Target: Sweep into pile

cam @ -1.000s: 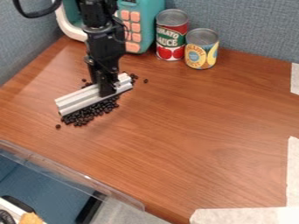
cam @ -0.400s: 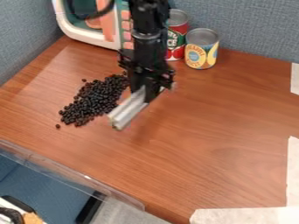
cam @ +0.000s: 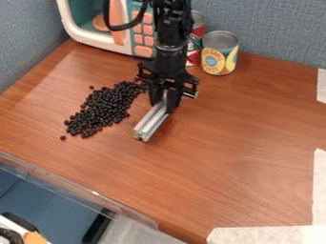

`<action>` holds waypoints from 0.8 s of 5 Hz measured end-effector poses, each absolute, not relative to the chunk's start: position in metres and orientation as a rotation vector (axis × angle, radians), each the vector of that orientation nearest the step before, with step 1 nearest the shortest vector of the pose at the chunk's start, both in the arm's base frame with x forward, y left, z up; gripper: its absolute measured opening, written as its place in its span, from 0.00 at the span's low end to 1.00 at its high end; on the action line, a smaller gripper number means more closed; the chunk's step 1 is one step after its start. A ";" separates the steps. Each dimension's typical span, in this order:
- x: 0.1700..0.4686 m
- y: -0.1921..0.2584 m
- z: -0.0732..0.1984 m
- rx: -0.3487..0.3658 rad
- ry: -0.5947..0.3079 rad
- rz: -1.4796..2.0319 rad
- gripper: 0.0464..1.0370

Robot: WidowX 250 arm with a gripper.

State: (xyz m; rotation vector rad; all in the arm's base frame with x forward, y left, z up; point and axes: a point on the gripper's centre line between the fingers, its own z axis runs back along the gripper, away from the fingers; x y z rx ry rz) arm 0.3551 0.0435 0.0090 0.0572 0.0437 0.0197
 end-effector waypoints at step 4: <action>0.408 0.066 0.002 0.035 -0.045 0.135 0.32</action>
